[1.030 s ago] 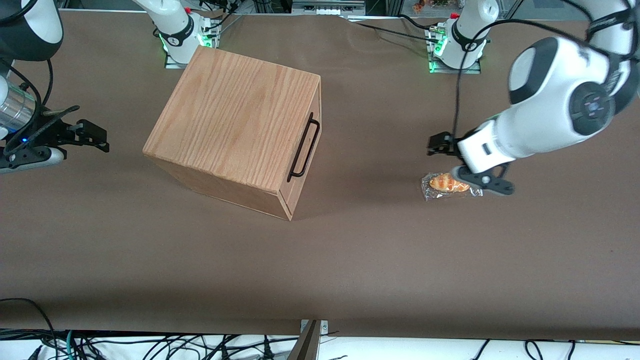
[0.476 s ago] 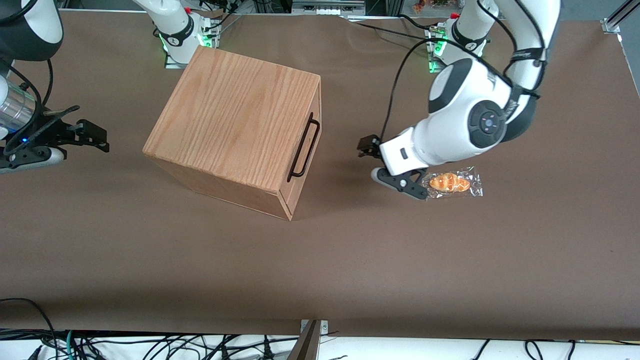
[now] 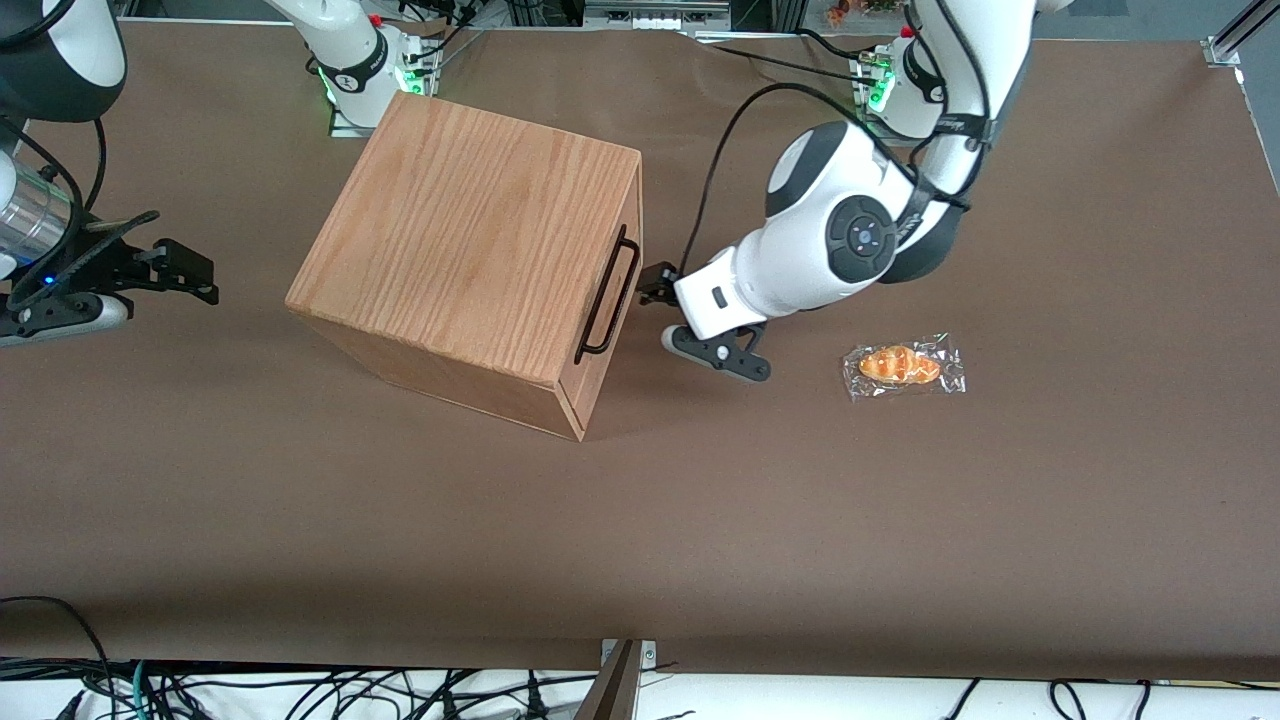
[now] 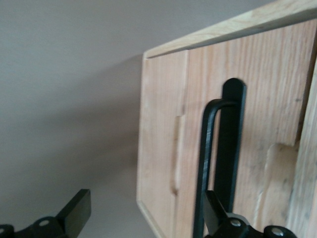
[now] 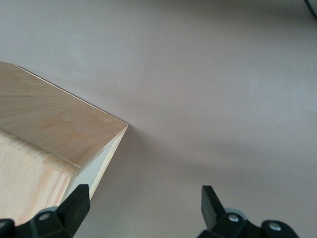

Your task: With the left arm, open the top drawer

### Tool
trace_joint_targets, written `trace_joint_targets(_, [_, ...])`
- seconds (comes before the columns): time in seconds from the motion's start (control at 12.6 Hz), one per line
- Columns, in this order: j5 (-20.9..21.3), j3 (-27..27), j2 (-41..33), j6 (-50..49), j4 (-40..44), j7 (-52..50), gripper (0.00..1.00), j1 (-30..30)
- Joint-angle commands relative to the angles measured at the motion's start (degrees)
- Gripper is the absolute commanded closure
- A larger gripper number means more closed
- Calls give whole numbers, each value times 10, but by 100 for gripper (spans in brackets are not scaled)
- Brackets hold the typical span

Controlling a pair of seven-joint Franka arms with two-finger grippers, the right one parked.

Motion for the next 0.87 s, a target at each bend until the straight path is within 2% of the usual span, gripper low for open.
trace_joint_targets(0.0, [-22, 7, 23, 10, 26, -25, 0, -16])
trace_joint_targets(0.79, [-14, 11, 59, 22, 45, -19, 0, -27])
